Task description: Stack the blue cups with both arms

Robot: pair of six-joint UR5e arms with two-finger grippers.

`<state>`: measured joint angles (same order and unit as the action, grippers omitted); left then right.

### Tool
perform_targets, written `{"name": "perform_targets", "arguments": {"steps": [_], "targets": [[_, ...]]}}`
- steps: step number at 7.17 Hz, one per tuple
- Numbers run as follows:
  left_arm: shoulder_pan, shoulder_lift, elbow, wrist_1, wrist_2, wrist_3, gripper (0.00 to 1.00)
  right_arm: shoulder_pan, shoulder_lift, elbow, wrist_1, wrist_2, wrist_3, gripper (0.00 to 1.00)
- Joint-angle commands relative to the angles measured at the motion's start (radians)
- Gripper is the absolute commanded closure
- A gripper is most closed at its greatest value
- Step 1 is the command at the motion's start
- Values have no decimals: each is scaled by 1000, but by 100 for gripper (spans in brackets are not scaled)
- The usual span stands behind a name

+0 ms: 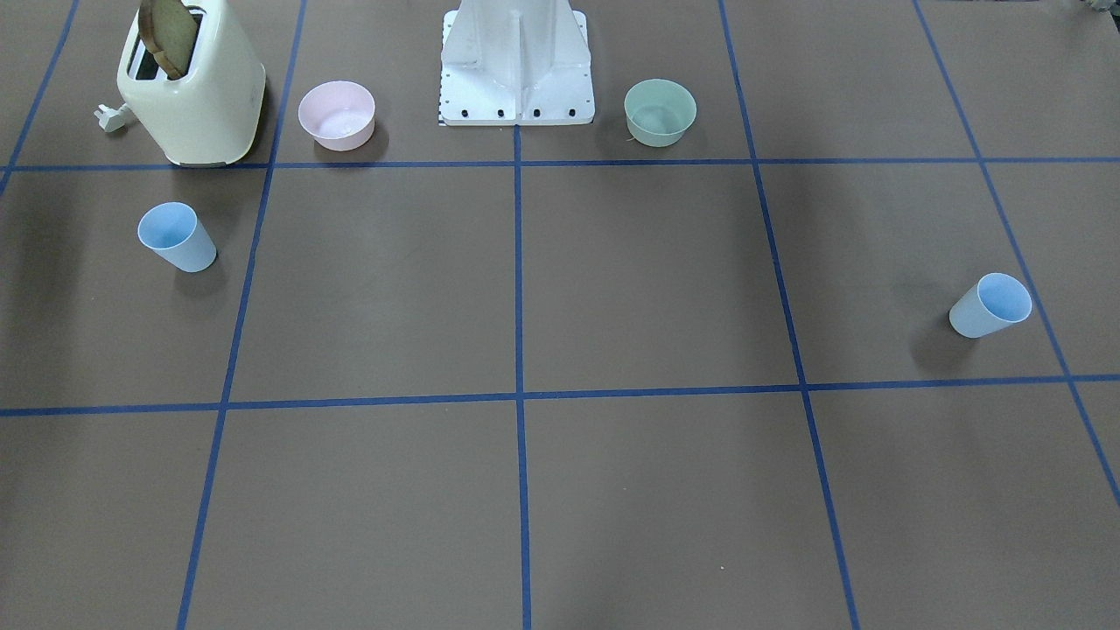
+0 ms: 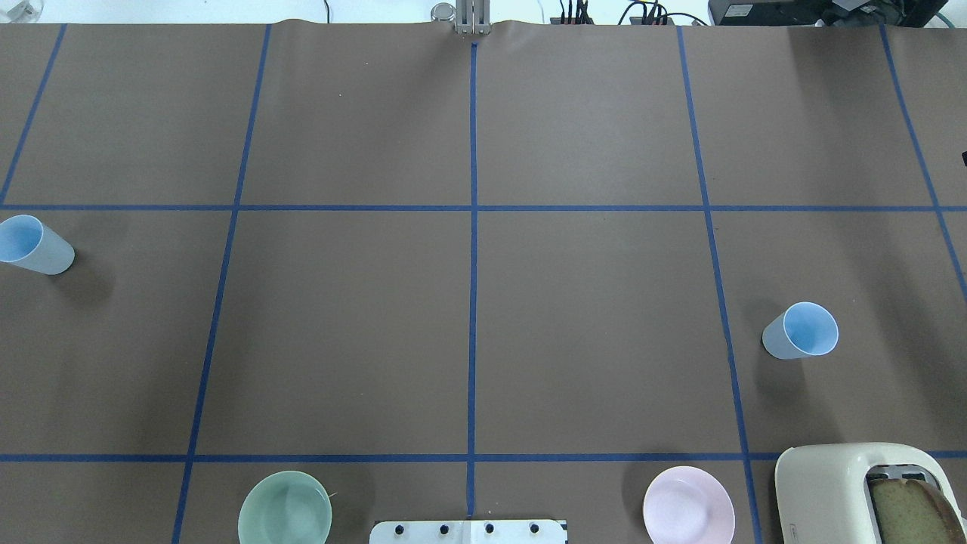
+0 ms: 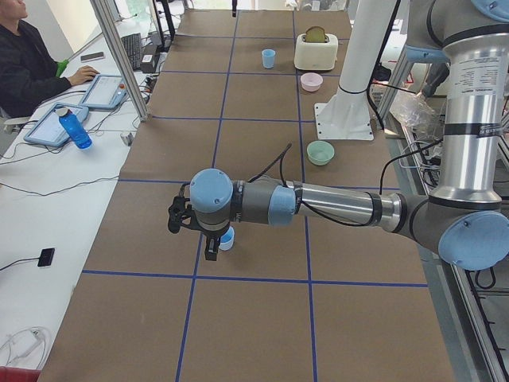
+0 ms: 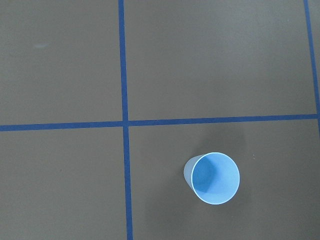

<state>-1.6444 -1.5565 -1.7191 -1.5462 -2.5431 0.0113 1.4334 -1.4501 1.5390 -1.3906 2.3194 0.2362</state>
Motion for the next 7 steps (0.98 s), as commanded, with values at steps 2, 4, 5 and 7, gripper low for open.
{"name": "perform_targets", "arguments": {"steps": [2, 4, 5, 7], "targets": [[0, 0, -2, 0, 0, -1, 2, -1, 0, -5, 5, 0, 0, 0], [0, -2, -5, 0, 0, -1, 2, -10, 14, -3, 5, -6, 0, 0], [0, -3, -11, -2, 0, 1, 2, -8, 2, -2, 5, -6, 2, 0], [2, -32, -5, 6, 7, -1, 2, -16, 2, -4, 5, -5, 2, 0]]}}
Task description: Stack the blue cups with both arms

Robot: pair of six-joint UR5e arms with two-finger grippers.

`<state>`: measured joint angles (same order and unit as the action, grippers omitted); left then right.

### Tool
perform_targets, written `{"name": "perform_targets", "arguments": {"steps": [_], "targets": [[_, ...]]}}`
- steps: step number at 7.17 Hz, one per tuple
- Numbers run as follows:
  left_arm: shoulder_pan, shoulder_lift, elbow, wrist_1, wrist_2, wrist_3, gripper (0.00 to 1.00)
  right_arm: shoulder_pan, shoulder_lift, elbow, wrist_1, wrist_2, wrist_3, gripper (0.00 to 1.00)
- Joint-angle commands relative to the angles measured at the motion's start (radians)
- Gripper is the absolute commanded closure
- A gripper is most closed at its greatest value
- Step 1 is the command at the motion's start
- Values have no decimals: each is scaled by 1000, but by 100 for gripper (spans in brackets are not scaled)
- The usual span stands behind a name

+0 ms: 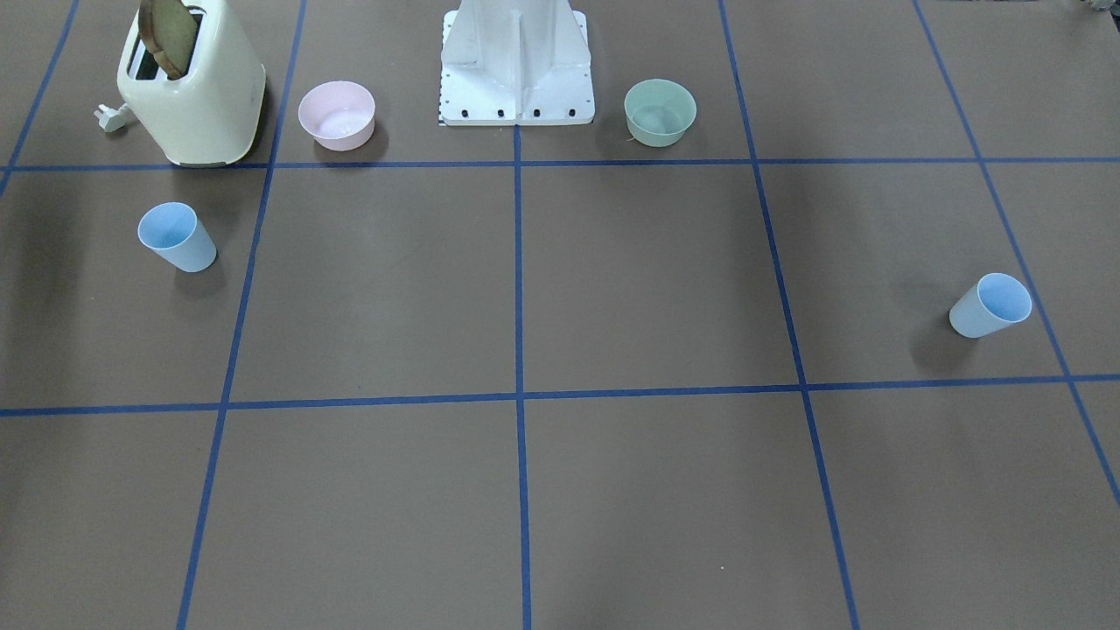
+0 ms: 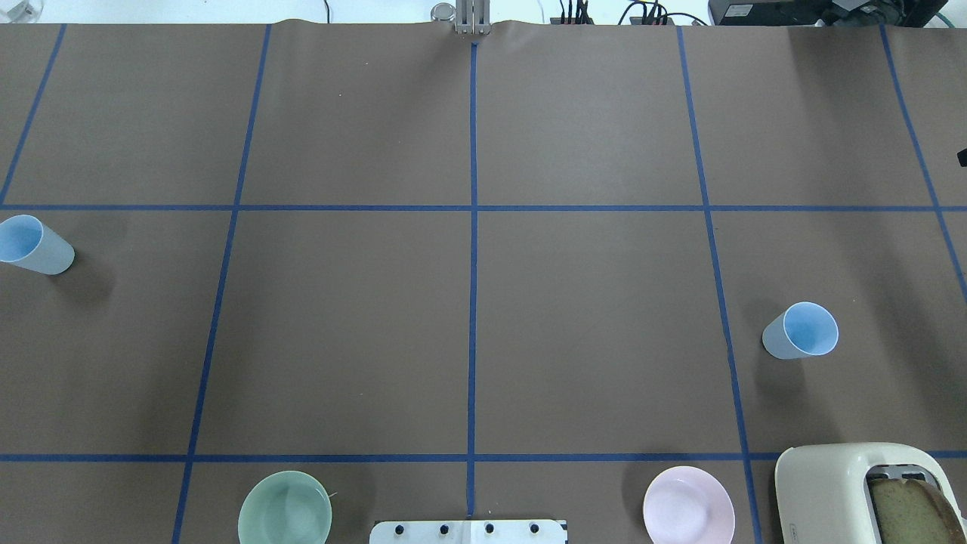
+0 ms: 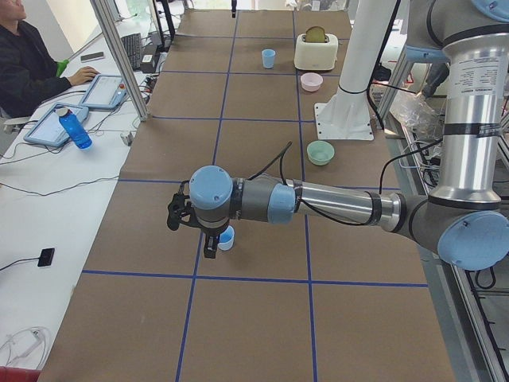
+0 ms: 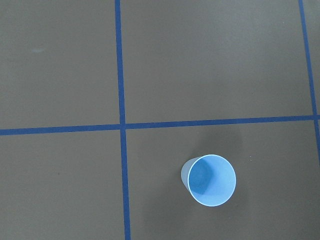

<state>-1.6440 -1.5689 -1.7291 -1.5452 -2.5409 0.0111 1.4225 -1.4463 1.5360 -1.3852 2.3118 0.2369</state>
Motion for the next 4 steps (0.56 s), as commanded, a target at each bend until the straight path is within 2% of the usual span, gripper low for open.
{"name": "perform_targets", "arguments": {"steps": [1, 3, 4], "targets": [[6, -23, 11, 5, 11, 1, 2, -5, -25, 36, 8, 8, 7, 0], [58, -130, 116, 1, 81, 4, 2, -5, -31, 123, 15, 24, 112, 0], [108, -154, 137, -3, 114, 1, 2, -5, -58, 166, 17, 37, 110, 0]]}}
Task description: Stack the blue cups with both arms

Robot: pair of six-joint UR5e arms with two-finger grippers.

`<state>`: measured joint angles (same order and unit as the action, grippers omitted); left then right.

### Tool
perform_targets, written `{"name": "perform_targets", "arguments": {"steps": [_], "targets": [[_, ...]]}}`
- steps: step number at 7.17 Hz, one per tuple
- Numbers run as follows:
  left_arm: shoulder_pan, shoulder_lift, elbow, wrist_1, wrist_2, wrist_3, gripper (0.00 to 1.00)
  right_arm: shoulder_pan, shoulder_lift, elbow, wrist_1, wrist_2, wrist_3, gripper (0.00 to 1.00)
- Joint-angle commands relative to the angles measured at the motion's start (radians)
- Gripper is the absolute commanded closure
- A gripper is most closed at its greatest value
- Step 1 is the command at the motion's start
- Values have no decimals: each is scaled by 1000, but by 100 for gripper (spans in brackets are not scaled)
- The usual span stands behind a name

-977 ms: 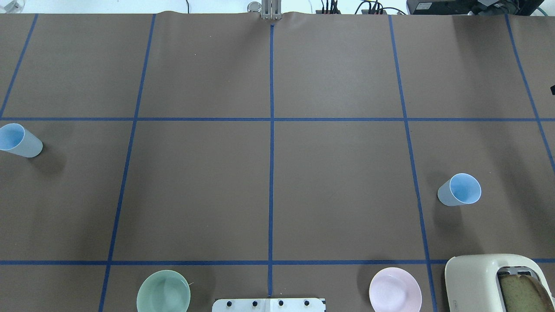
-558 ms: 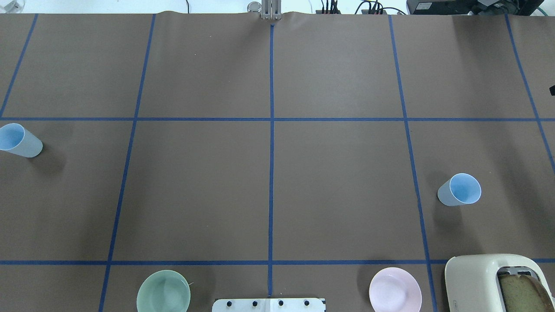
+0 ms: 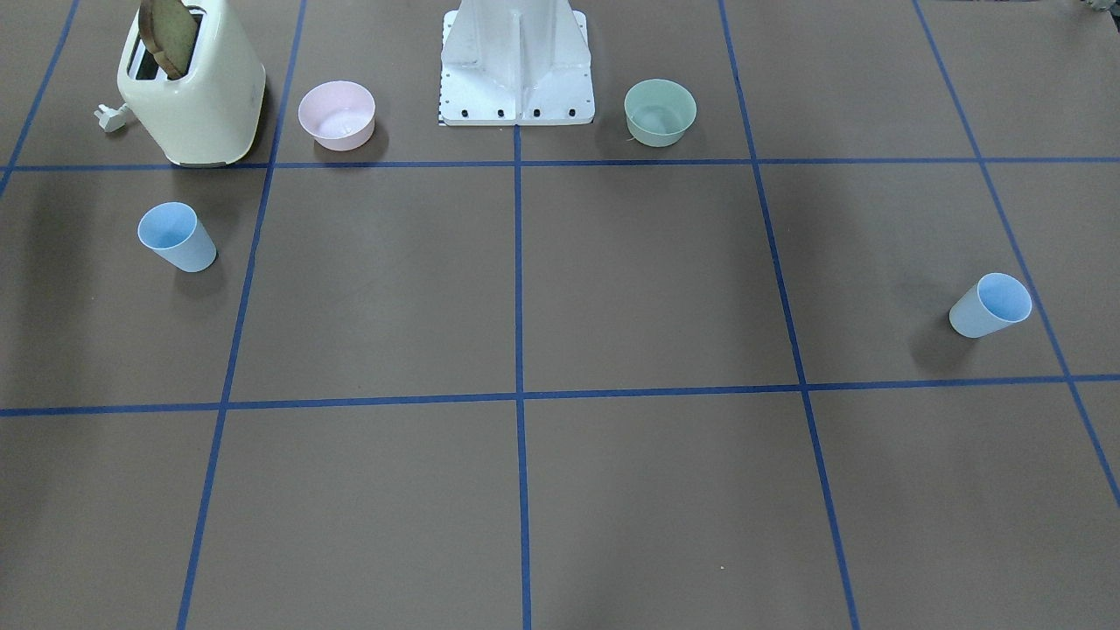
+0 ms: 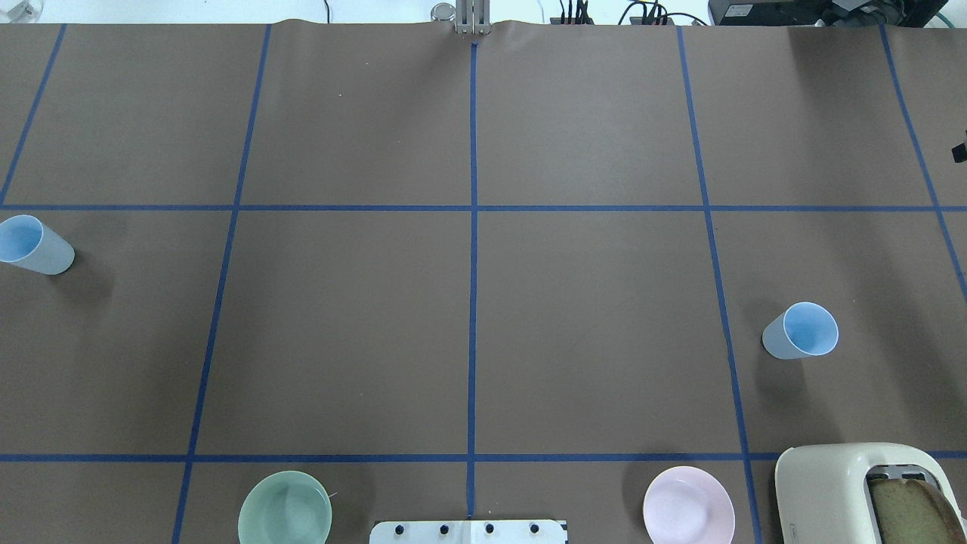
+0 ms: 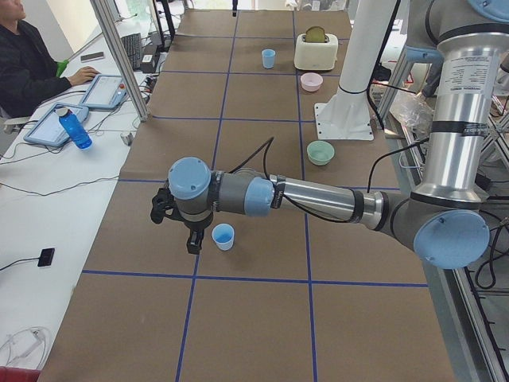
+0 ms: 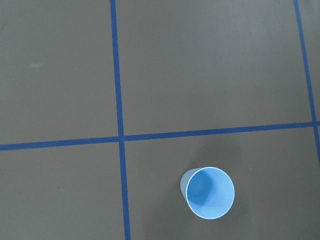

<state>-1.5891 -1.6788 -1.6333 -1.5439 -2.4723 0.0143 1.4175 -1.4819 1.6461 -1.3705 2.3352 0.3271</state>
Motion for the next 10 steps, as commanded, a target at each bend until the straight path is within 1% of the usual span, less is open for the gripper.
{"name": "perform_targets", "arguments": {"steps": [1, 2, 3, 6, 7, 8, 9, 10], "targets": [[64, -48, 41, -27, 53, -22, 2, 0, -68, 123, 2, 44, 17, 0], [121, -44, 43, -98, 58, -116, 2, 1, -93, 161, 1, 49, 18, 0], [171, -35, 53, -178, 108, -188, 2, 1, -92, 159, -1, 46, 18, 0], [241, -35, 148, -306, 124, -223, 2, 1, -90, 161, -4, 38, 20, 0], [248, -33, 156, -327, 141, -226, 2, 1, -93, 161, -4, 38, 21, 0], [268, -4, 162, -372, 168, -259, 2, 1, -90, 161, -5, 38, 21, 0], [285, 34, 180, -478, 176, -307, 2, 1, -87, 159, -6, 35, 23, 0], [320, 54, 196, -557, 179, -371, 3, 1, -84, 156, -7, 32, 23, 0]]}}
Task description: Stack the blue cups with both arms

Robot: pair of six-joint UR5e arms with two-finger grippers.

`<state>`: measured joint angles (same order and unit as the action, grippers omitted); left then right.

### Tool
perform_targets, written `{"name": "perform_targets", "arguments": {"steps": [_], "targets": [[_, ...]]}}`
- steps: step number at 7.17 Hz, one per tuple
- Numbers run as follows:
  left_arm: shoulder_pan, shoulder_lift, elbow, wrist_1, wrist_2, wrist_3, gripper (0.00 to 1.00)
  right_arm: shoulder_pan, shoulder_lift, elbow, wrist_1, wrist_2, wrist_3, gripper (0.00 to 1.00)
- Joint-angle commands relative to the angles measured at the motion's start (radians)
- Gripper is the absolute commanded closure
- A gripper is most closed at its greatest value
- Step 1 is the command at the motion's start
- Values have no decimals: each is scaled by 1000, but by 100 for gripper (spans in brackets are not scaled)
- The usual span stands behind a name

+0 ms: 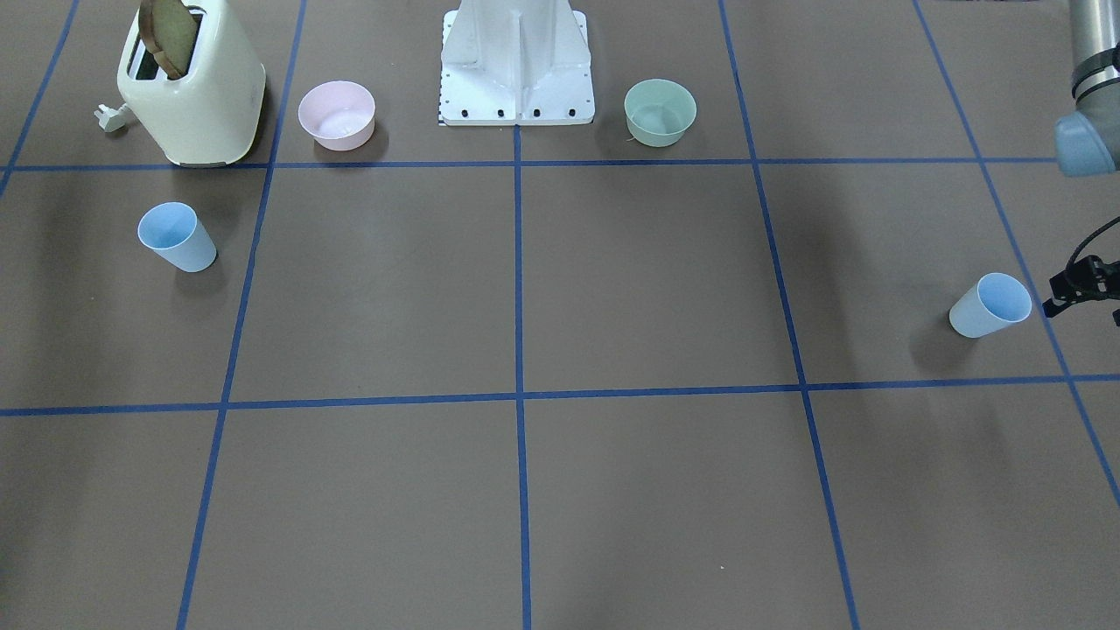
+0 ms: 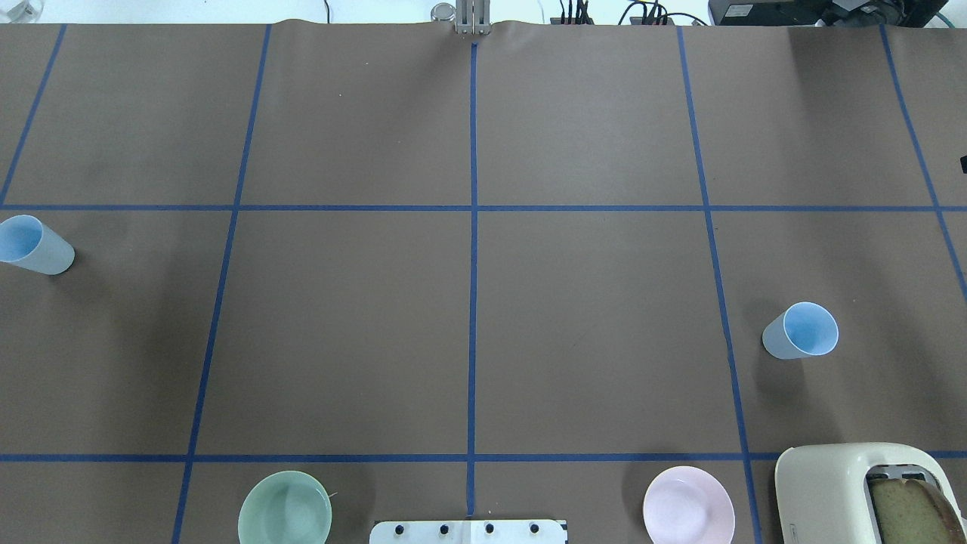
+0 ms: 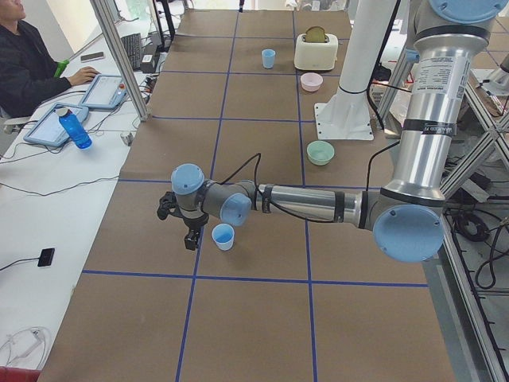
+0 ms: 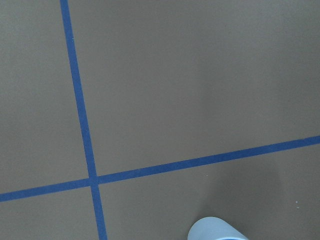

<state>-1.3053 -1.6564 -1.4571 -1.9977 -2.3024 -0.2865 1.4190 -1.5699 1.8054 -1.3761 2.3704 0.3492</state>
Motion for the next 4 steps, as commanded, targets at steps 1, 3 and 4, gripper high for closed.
{"name": "perform_targets", "arguments": {"steps": [1, 3, 4], "targets": [[41, 36, 26, -122, 8, -75, 3, 0, 8, -5, -1, -3, -1, 0], [49, 36, 35, -125, 8, -74, 3, 0, 8, -5, -1, -3, 1, 0], [50, 36, 37, -125, 9, -74, 3, 0, 8, -5, -3, -3, 1, 0]]}}
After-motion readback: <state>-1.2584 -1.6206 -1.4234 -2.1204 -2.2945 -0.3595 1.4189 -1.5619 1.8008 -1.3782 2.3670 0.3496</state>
